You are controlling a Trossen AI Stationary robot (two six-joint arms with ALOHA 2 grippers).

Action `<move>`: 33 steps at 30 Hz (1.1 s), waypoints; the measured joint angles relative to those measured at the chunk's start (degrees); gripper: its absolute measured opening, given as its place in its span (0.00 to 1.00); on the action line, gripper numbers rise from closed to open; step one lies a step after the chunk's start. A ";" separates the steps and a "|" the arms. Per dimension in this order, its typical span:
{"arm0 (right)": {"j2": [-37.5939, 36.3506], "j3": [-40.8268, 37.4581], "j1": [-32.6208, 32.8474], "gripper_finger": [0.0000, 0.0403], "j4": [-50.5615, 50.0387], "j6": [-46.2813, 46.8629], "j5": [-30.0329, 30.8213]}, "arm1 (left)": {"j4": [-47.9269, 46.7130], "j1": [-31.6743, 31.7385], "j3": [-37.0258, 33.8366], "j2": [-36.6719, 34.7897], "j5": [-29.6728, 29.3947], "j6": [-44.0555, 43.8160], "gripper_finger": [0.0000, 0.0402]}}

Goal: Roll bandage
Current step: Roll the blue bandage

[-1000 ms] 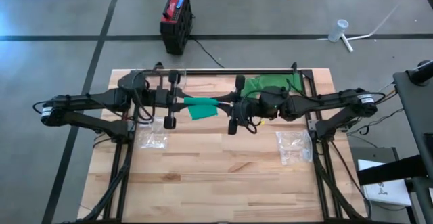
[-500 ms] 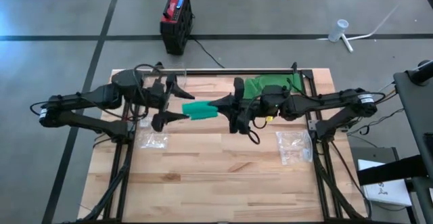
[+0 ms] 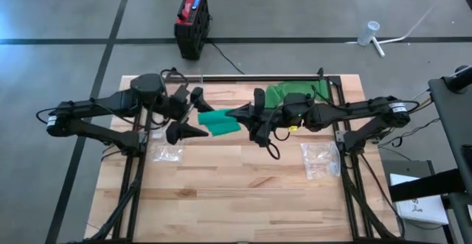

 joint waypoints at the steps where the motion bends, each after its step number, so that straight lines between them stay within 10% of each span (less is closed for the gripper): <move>1: 0.00 0.00 0.00 0.02 0.02 -0.06 0.02 | 0.27 0.00 0.00 0.20 -0.28 -0.25 0.88; 10: 0.00 0.00 -0.33 0.02 -0.07 0.21 0.97 | 0.73 0.15 0.00 0.59 -2.82 -0.70 0.65; 21: -0.07 -0.11 0.05 0.18 -3.06 8.88 1.34 | -1.14 0.31 -0.02 0.31 -5.56 3.62 0.06; 33: -2.34 0.98 0.02 0.64 -5.07 53.17 1.28 | -3.83 0.26 0.07 -0.15 -8.15 21.20 0.03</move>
